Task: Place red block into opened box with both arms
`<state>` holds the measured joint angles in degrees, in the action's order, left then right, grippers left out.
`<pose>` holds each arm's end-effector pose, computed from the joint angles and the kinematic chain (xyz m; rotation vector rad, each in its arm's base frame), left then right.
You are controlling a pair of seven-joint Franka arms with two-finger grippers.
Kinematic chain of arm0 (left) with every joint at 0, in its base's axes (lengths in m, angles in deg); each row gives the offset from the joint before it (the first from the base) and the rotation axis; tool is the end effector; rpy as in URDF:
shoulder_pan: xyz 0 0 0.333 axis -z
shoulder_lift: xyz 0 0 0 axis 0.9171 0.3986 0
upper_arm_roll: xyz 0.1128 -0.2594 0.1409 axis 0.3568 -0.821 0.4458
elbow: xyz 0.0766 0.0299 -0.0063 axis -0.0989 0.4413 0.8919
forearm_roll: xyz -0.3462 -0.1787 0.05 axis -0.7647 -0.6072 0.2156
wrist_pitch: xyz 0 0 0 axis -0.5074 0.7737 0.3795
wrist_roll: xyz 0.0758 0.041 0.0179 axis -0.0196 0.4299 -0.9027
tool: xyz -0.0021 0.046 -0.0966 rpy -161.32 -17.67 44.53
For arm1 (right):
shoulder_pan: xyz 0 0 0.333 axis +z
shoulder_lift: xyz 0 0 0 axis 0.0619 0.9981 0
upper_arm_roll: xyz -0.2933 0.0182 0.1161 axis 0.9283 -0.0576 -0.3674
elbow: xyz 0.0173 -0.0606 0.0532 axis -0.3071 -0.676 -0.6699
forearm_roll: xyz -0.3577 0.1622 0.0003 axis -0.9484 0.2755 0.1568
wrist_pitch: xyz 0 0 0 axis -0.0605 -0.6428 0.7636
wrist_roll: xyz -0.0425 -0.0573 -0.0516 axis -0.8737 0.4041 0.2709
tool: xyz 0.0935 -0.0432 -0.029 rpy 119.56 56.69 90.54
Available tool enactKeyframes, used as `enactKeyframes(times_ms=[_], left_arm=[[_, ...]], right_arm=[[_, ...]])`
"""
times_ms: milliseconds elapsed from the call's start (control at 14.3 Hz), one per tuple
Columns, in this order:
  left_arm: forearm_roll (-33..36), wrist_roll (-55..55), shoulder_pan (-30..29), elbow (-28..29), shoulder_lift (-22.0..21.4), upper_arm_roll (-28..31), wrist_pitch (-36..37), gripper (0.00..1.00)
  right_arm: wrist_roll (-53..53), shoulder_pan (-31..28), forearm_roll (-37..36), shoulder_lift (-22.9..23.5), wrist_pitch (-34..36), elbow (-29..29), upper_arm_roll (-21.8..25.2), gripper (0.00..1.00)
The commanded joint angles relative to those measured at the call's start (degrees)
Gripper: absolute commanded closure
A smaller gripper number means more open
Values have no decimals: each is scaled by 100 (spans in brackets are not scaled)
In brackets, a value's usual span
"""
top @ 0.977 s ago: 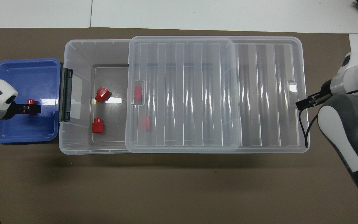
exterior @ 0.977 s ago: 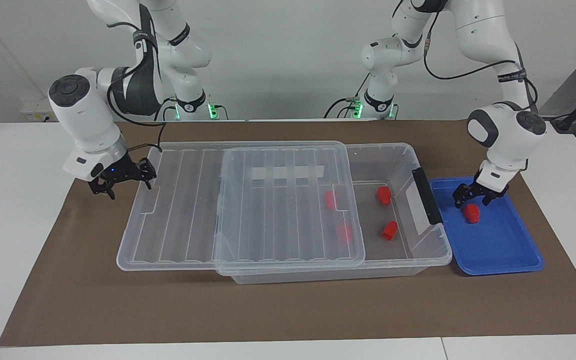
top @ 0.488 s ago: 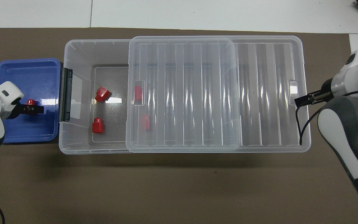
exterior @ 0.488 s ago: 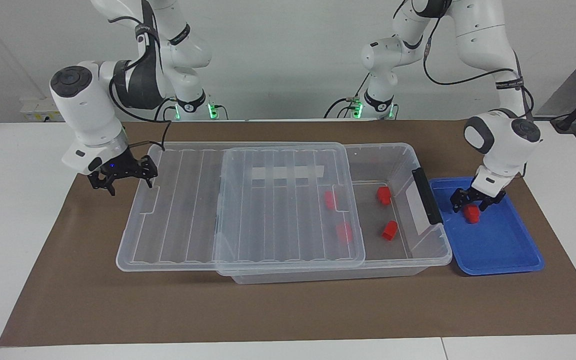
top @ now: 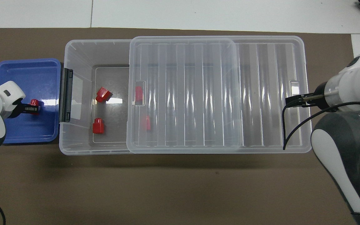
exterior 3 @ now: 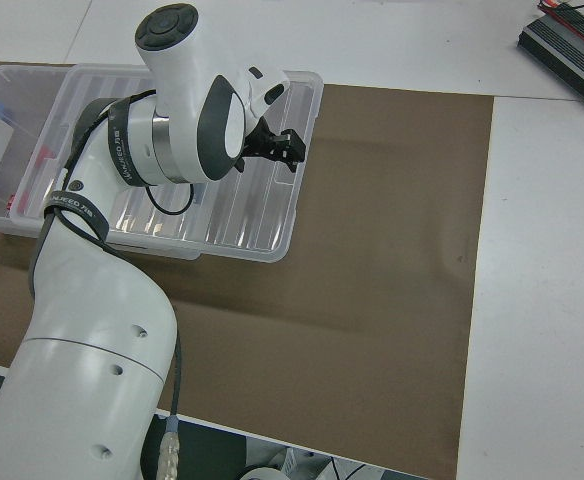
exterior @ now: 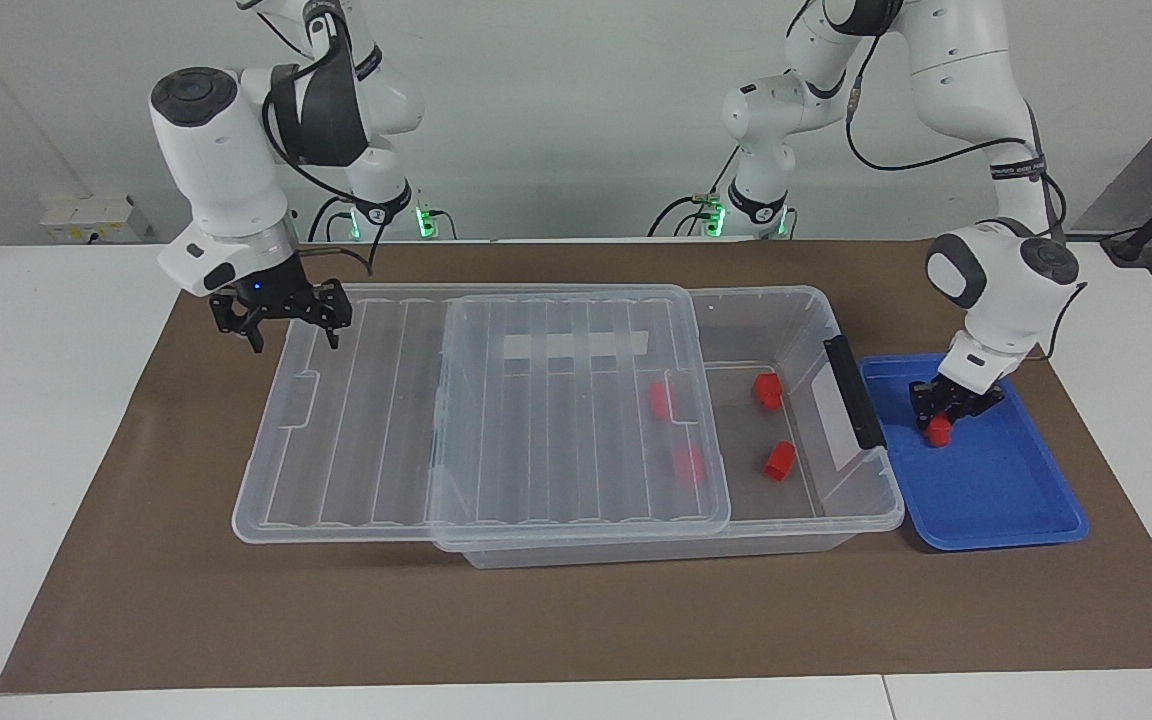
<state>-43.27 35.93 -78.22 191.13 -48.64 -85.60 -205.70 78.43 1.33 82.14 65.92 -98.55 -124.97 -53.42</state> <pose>0.5807 0.1154 0.3098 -3.1002 0.2129 -0.1867 0.5550 0.0451 0.5328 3.0635 0.0707 0.1245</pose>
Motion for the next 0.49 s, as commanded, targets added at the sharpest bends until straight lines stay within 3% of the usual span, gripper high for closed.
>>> enactKeyframes(times_ms=[0, 419], left_arm=[[87, 38, 11, -623, 32, 5, 840, 100], [-220, -1040, 265, -2758, -56, -57, 3758, 100]], right_arm=[[-294, -24, 142, -55, 670, 490, -118, 0], [-813, -33, 310, 348, 1727, 1984, -118, 0]])
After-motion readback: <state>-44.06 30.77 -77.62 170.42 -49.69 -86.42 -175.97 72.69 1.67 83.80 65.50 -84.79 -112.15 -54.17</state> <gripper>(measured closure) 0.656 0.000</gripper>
